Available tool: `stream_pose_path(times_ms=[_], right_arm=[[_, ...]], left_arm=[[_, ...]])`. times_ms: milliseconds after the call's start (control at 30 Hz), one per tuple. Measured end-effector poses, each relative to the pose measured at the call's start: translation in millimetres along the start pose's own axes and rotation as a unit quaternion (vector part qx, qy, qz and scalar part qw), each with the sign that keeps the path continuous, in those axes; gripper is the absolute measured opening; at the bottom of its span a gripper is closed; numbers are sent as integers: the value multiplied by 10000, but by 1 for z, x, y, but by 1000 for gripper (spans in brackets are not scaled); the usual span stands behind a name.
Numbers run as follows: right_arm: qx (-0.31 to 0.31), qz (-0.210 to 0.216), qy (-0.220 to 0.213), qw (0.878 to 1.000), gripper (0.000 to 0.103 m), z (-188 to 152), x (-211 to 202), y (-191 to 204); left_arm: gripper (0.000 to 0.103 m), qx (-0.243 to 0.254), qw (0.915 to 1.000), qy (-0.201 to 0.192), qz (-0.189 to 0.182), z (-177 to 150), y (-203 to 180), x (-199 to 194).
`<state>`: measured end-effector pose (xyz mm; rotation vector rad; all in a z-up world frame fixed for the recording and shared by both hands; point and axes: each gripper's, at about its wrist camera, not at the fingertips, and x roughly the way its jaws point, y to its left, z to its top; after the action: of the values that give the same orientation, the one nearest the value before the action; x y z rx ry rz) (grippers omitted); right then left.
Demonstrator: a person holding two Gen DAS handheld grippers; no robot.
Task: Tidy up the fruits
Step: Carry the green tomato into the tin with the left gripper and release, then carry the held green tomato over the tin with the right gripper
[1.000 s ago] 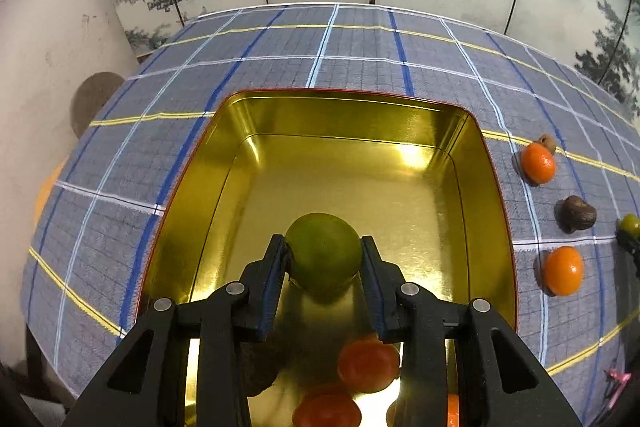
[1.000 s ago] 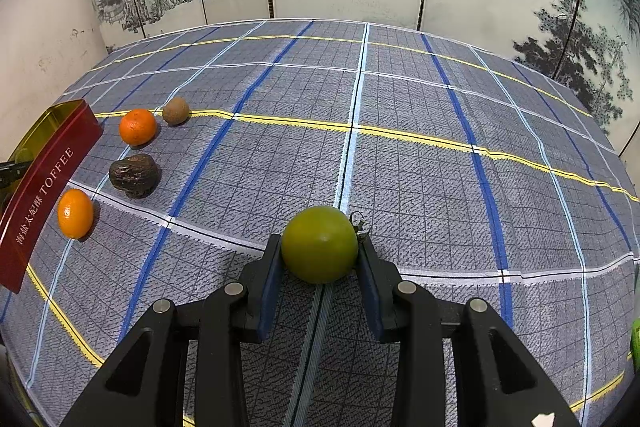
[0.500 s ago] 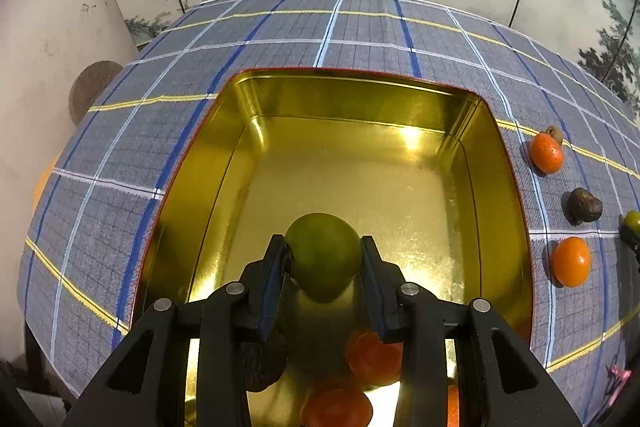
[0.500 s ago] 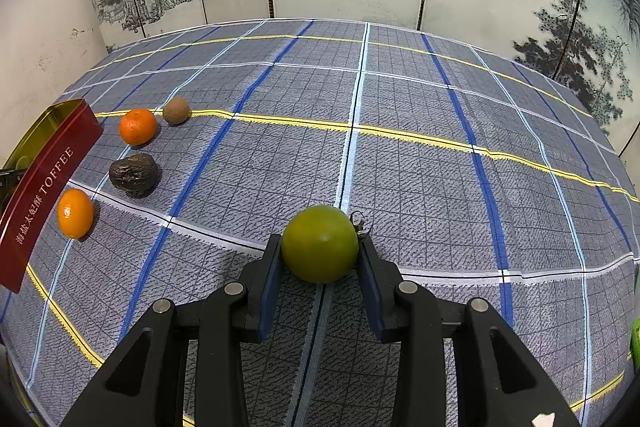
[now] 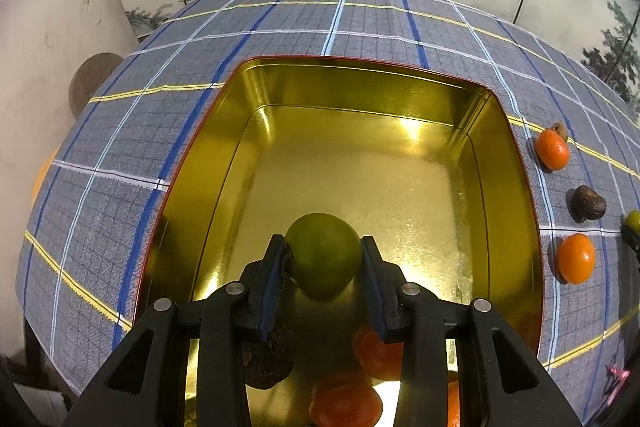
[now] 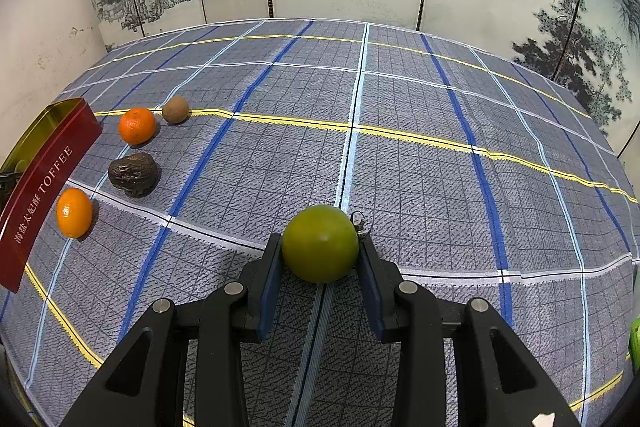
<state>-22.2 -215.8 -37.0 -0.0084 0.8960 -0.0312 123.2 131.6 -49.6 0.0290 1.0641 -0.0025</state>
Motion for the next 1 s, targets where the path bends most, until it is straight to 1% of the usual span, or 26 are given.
stream_pose_path(times_ms=[100, 200, 267, 433, 633, 800, 1000], right_arm=[[-1, -2, 0, 10000, 34, 0, 0, 0], [-2, -3, 0, 10000, 34, 0, 0, 0], [-1, -2, 0, 10000, 34, 0, 0, 0], [-4, -5, 0, 10000, 34, 0, 0, 0], [-2, -5, 0, 10000, 35, 0, 0, 0], [-1, -5, -1, 10000, 34, 0, 0, 0], [6, 0, -2, 10000, 33, 0, 0, 0]], left_arm=[[42, -10, 10000, -32, 10, 0, 0, -1], [53, 9, 9999, -107, 40, 0, 1, -4], [56, 12, 9999, -153, 55, 0, 1, -6], [57, 45, 9997, -227, 94, -2, 1, -11], [57, 65, 9988, -463, 108, -6, 0, -24], [61, -27, 9976, -681, 137, -10, 2, -38], [65, -120, 9966, -815, 101, -22, 3, -52]])
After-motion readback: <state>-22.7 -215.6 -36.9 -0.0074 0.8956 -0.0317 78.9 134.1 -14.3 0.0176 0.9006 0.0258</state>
